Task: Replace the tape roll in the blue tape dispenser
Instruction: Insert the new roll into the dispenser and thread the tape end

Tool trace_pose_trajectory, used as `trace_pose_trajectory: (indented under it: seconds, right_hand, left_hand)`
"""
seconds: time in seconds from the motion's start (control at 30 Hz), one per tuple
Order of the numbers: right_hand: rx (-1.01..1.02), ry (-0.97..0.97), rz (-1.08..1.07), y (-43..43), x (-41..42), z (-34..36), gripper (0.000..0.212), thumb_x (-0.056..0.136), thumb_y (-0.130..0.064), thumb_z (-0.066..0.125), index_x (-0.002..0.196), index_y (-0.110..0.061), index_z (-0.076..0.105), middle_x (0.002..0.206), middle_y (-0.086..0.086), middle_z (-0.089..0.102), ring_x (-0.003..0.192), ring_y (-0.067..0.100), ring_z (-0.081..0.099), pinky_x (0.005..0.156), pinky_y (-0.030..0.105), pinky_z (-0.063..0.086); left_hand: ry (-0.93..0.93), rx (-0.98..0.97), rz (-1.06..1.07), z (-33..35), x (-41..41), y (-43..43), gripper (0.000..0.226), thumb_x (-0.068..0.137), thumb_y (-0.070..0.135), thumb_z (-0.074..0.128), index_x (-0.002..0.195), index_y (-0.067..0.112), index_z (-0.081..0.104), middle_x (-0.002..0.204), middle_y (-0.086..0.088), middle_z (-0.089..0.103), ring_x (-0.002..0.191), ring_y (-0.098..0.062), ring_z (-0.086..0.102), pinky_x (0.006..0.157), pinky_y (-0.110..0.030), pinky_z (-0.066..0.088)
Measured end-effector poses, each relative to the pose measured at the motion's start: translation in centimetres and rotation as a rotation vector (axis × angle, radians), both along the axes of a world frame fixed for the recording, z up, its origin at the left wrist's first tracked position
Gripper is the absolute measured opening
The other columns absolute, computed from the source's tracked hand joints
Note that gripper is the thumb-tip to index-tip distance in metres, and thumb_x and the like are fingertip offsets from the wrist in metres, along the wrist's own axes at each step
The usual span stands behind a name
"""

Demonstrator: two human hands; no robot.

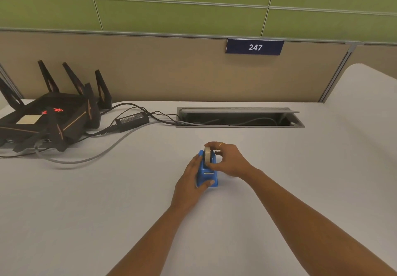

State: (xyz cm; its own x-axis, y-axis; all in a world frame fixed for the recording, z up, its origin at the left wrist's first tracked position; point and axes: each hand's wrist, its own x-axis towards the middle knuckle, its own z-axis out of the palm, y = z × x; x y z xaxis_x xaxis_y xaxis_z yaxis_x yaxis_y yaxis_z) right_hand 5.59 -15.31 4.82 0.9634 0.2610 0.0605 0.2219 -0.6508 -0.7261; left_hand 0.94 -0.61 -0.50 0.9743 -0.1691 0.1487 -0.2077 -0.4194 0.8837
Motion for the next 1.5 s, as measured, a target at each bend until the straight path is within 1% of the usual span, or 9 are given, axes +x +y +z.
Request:
trace_pose_trajectory:
  seconds: [0.13,0.27,0.43,0.63,0.87,1.03,1.17,1.33,1.5]
  right_hand:
    - [-0.005,0.021,-0.009,0.0,0.3,-0.1,0.057,0.072,-0.014,0.074,0.124,-0.015,0.051,0.127,0.008,0.057,0.107,0.015,0.054,0.091,0.022,0.041]
    - [-0.016,0.03,0.008,-0.2,0.5,0.2,0.056,0.071,-0.015,0.075,0.122,-0.012,0.053,0.124,0.008,0.059,0.098,0.008,0.051,0.087,0.018,0.041]
    - [-0.053,0.038,0.032,-0.3,0.9,0.7,0.053,0.071,-0.017,0.076,0.12,-0.01,0.055,0.123,0.009,0.059,0.096,0.009,0.051,0.086,0.017,0.041]
    - [-0.095,0.064,0.06,-0.5,1.4,0.9,0.053,0.071,-0.016,0.075,0.12,-0.008,0.055,0.124,0.011,0.058,0.103,0.016,0.055,0.086,0.018,0.04]
    - [-0.078,0.053,0.057,-0.5,1.2,0.2,0.054,0.071,-0.018,0.076,0.12,-0.011,0.055,0.124,0.009,0.059,0.098,0.009,0.05,0.087,0.017,0.039]
    - [-0.033,0.05,0.03,-0.5,0.6,-0.7,0.058,0.076,-0.015,0.072,0.129,-0.014,0.048,0.13,0.009,0.056,0.113,0.017,0.053,0.091,0.017,0.035]
    - [-0.011,0.054,0.015,-0.5,0.2,-1.2,0.06,0.08,-0.017,0.067,0.134,-0.017,0.041,0.136,0.007,0.05,0.123,0.02,0.048,0.1,0.022,0.034]
    - [0.049,0.08,0.004,-0.5,-0.1,-2.0,0.06,0.084,-0.018,0.063,0.137,-0.019,0.036,0.142,0.005,0.044,0.129,0.02,0.042,0.096,0.016,0.027]
    - [0.149,0.133,0.003,-0.4,-0.2,-2.3,0.056,0.087,-0.018,0.058,0.138,-0.02,0.035,0.144,0.006,0.041,0.131,0.022,0.039,0.104,0.026,0.03]
  left_hand:
    - [-0.027,0.062,-0.003,-0.2,0.0,-0.1,0.077,0.08,0.027,0.066,0.141,0.023,0.019,0.149,0.005,0.026,0.126,-0.002,0.031,0.091,-0.004,0.024]
    - [-0.052,0.099,-0.005,-0.2,0.0,-0.1,0.076,0.079,0.033,0.065,0.14,0.03,0.019,0.144,0.015,0.025,0.118,0.004,0.032,0.088,-0.007,0.031]
    - [-0.056,0.15,-0.01,-0.2,0.1,-0.1,0.075,0.08,0.037,0.063,0.14,0.029,0.02,0.151,0.008,0.019,0.126,-0.012,0.043,0.088,-0.016,0.038]
    - [-0.065,0.222,-0.012,0.2,-0.1,-0.2,0.077,0.08,0.04,0.061,0.142,0.028,0.016,0.153,0.007,0.014,0.125,-0.015,0.045,0.09,-0.023,0.046]
    - [-0.043,0.221,-0.006,0.6,-0.3,-0.3,0.073,0.082,0.036,0.061,0.141,0.025,0.019,0.152,0.004,0.016,0.125,-0.017,0.046,0.094,-0.029,0.047]
    - [-0.046,0.187,-0.013,0.8,-0.6,-0.2,0.072,0.085,0.031,0.059,0.141,0.028,0.014,0.153,0.005,0.014,0.127,-0.015,0.044,0.091,-0.022,0.044]
    - [-0.037,0.193,-0.015,0.9,-0.7,-0.2,0.069,0.086,0.031,0.057,0.141,0.026,0.015,0.154,0.006,0.012,0.129,-0.016,0.042,0.096,-0.025,0.043]
    - [-0.019,0.173,-0.017,1.1,-0.7,-0.3,0.068,0.086,0.029,0.057,0.141,0.024,0.017,0.154,0.004,0.012,0.131,-0.017,0.039,0.099,-0.024,0.041]
    - [-0.027,0.211,-0.009,0.9,-0.6,-0.3,0.068,0.087,0.031,0.056,0.142,0.026,0.015,0.154,0.005,0.01,0.132,-0.016,0.038,0.099,-0.026,0.042]
